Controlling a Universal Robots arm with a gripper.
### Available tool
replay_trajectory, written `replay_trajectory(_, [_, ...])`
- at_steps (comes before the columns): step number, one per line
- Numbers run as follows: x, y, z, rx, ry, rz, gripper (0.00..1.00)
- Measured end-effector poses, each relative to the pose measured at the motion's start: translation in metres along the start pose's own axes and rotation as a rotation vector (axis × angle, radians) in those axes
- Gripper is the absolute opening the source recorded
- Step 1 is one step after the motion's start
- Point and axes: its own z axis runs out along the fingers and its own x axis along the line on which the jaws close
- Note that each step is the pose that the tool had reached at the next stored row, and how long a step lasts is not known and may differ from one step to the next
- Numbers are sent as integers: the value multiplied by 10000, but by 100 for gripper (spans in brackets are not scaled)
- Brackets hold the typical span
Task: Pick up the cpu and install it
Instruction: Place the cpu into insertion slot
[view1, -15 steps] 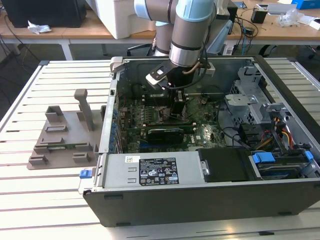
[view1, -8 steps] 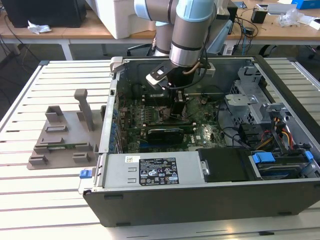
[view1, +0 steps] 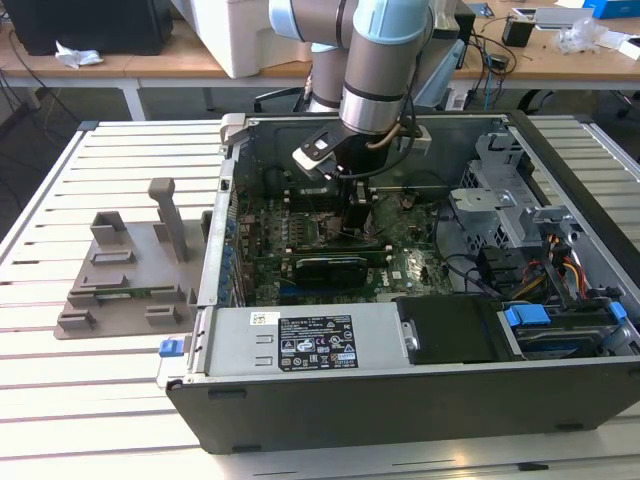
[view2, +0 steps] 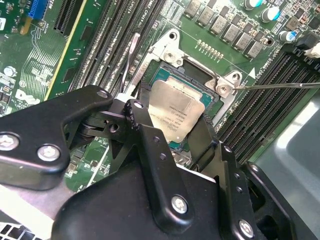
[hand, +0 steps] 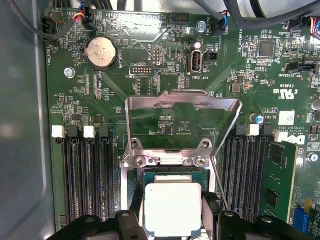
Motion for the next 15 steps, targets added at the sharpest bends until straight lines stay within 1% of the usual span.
replay_trajectory(6, [0, 8, 0, -6, 0, -1, 54])
replay_trajectory(7, [1, 9, 0, -3, 5, -2, 55])
replay_trajectory(8, [1, 10, 0, -2, 4, -1, 62])
replay_trajectory(11, [0, 12, -1, -1, 1, -1, 62])
replay_trajectory(15, [2, -36, 5, 1, 5, 26, 62])
